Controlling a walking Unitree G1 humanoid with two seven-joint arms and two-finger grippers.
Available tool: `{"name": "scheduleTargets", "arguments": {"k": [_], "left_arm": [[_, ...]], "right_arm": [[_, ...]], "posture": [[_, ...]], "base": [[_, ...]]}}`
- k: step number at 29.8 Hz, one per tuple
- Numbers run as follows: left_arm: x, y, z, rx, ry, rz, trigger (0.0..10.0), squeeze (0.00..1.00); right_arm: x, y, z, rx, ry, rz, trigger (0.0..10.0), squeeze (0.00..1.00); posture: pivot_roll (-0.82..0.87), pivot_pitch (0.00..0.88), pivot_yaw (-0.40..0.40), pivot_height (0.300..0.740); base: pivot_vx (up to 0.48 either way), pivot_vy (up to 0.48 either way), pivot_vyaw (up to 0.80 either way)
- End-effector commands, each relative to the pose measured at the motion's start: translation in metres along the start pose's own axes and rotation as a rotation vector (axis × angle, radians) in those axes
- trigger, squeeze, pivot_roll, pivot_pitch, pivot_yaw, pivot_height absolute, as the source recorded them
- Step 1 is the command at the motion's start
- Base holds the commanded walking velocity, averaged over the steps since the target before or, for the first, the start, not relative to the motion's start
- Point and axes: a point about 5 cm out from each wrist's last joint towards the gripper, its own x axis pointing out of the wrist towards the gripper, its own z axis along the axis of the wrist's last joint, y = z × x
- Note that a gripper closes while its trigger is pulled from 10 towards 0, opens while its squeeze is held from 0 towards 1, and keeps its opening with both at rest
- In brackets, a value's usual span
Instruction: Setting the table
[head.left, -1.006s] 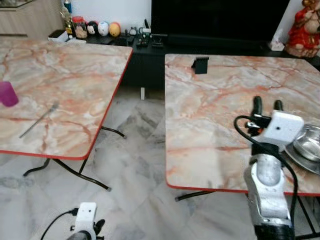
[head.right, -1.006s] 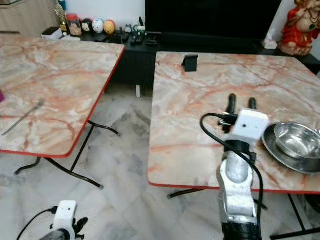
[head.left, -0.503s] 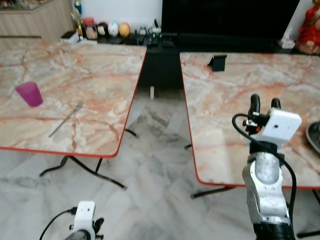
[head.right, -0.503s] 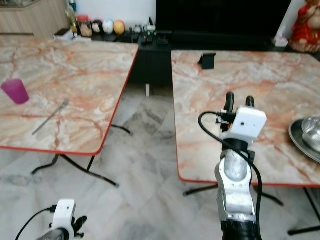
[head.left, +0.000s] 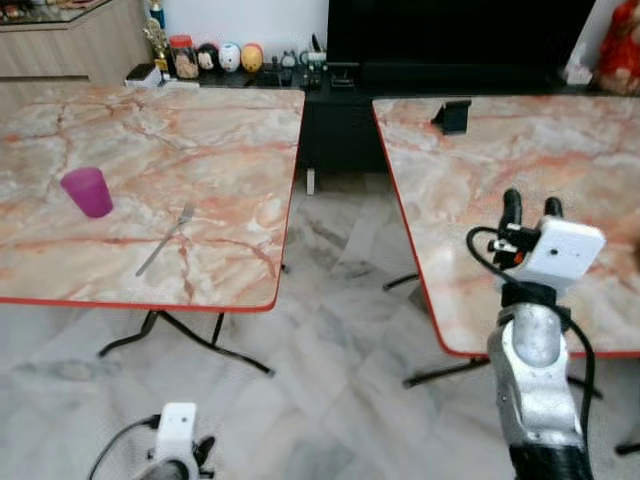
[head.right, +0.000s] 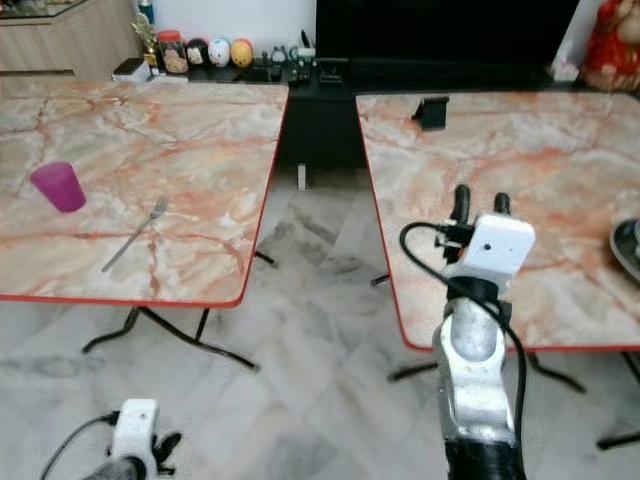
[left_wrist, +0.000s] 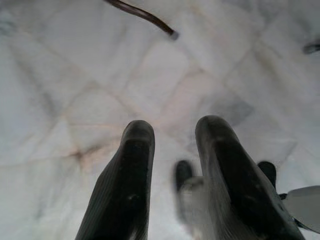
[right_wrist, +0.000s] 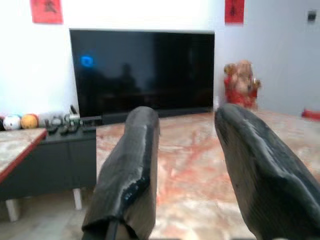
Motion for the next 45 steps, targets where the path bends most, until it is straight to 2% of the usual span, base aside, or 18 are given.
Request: {"name": "scheduleTargets", "arguments": {"k": [1,45], "left_arm": [[-0.0014,0.0060,-0.0011,-0.007,0.001,0.019,10.0,0.00],[-0.0017,0.0028,-0.0046,0.007,0.012,0.009,10.0,0.00]], "right_arm": [[0.0020,0.0048,0.0046,0.015,-0.015,0.011,10.0,0.00],[0.0042,0.0048,0.0064,0.016,-0.024,0.036,10.0,0.00]], "posture": [[0.02,0.000,-0.023,0.727],[0.02,0.000,-0.029,0.727]], "base": [[0.000,0.289,0.00],[0.000,0.290,0.00]]}}
